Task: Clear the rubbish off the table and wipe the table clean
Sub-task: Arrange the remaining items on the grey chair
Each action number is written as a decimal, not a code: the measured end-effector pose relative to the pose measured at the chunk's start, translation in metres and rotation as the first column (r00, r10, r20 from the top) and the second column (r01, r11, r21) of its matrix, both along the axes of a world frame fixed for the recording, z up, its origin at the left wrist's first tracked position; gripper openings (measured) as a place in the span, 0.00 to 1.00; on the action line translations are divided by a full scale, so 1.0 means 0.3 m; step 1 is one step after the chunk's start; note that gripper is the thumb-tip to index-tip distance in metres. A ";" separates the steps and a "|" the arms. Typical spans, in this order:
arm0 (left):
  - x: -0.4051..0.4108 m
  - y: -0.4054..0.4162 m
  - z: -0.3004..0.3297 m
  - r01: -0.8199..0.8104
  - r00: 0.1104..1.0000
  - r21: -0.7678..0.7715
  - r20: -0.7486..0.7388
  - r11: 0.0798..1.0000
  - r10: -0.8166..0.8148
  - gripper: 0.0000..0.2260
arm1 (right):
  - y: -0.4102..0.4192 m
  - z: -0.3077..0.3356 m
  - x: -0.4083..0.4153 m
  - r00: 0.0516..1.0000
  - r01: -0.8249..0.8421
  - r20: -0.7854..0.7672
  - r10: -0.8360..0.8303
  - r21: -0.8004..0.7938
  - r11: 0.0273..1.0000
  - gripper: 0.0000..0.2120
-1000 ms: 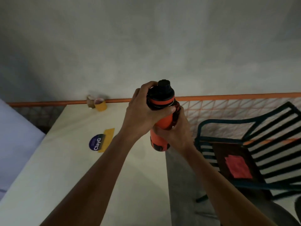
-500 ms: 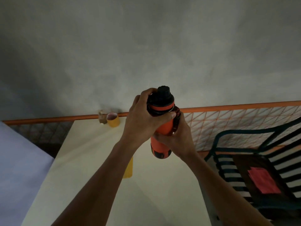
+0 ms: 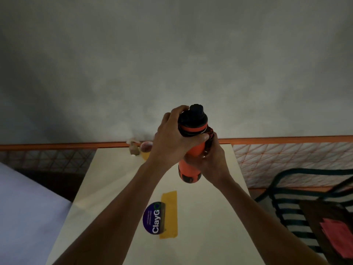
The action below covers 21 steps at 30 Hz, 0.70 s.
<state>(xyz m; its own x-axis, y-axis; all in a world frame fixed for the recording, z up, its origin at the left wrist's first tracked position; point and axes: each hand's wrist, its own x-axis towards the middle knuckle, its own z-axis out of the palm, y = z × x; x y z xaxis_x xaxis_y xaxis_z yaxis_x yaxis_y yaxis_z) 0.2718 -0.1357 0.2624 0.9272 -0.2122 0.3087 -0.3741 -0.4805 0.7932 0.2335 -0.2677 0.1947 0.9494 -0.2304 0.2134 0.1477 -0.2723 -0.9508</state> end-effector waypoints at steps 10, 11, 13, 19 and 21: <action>0.433 0.016 -0.146 -0.038 0.994 0.031 -0.099 0.999 0.041 0.37 | 0.021 -0.161 0.448 0.998 -0.015 -0.059 0.014 -0.012 1.000 0.38; 0.466 0.016 -0.165 -0.036 0.994 0.043 -0.105 0.998 0.040 0.37 | 0.022 -0.177 0.478 0.998 -0.008 -0.062 0.007 -0.017 1.000 0.38; 0.543 0.014 -0.216 -0.036 0.992 0.060 -0.118 0.998 0.043 0.36 | 0.024 -0.229 0.555 0.998 -0.002 -0.069 0.000 -0.021 1.000 0.39; 0.696 -0.001 -0.369 -0.046 0.988 0.088 -0.143 0.995 0.059 0.36 | 0.017 -0.381 0.717 0.997 -0.006 -0.078 0.001 -0.060 0.998 0.39; 0.736 -0.006 -0.418 -0.045 0.984 0.081 -0.166 0.996 0.058 0.36 | 0.014 -0.427 0.757 0.996 -0.004 -0.092 -0.002 -0.072 0.997 0.39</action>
